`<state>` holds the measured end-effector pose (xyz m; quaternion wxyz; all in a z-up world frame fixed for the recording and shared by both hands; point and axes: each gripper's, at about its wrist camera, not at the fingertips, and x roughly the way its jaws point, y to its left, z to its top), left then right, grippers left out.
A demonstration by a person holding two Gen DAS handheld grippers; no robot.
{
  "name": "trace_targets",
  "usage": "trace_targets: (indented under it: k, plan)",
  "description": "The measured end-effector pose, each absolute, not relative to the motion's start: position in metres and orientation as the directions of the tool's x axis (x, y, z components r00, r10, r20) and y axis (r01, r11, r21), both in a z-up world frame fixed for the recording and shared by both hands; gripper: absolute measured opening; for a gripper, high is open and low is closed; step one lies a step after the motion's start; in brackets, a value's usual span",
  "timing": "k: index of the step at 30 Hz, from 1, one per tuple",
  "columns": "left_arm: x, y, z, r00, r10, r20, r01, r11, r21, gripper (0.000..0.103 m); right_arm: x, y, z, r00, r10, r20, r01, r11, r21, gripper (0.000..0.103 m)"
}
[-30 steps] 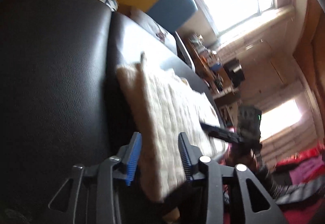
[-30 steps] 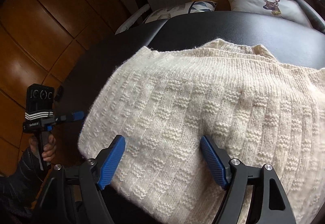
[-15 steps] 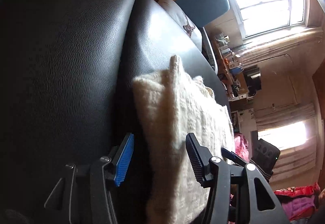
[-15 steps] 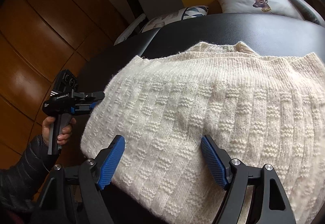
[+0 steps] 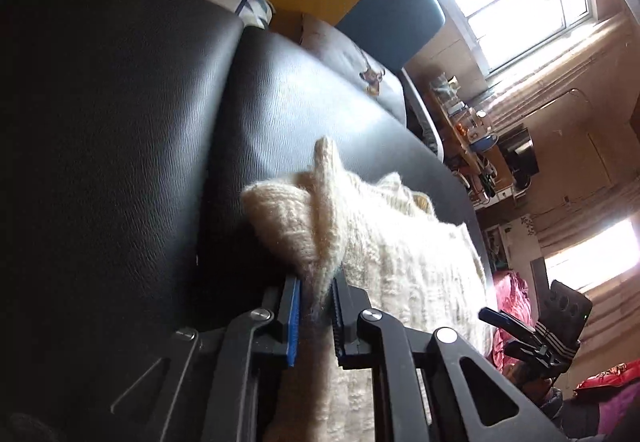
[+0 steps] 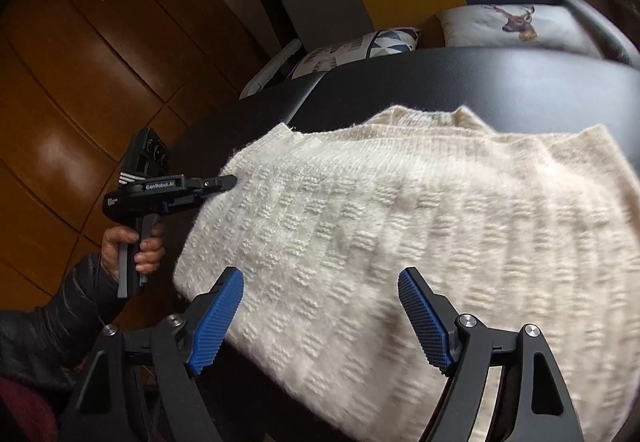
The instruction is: Fold clothes
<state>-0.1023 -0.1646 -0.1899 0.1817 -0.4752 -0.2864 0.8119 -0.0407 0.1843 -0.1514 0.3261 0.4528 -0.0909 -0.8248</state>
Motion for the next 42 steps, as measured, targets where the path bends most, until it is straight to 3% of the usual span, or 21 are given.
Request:
trace_targets:
  k: [2, 8, 18, 29, 42]
  plan:
    - [-0.110, -0.171, -0.182, -0.493, 0.551, -0.673, -0.019, -0.781, -0.625, 0.012, -0.041, 0.208, -0.134, -0.400, -0.574, -0.715, 0.467, -0.799, 0.379, 0.079]
    - [-0.127, -0.187, -0.164, -0.496, 0.501, -0.709, 0.001, -0.816, -0.578, 0.012, -0.057, 0.243, -0.123, -0.371, -0.449, -0.813, 0.502, -0.833, 0.230, 0.061]
    - [-0.123, -0.187, -0.144, -0.484, 0.538, -0.690, -0.016, -0.794, -0.608, 0.012, -0.089, 0.241, -0.178, -0.218, -0.251, -0.943, 0.603, -0.794, 0.072, 0.060]
    - [-0.102, -0.135, -0.082, -0.514, 0.715, -0.475, -0.099, -0.599, -0.795, 0.012, -0.083, 0.257, -0.194, -0.245, -0.281, -0.928, 0.565, -0.819, 0.099, 0.063]
    - [-0.125, 0.018, -0.066, -0.458, 0.808, -0.371, -0.081, -0.454, -0.887, 0.011, -0.071, 0.282, -0.195, -0.305, -0.336, -0.891, 0.515, -0.845, 0.142, 0.065]
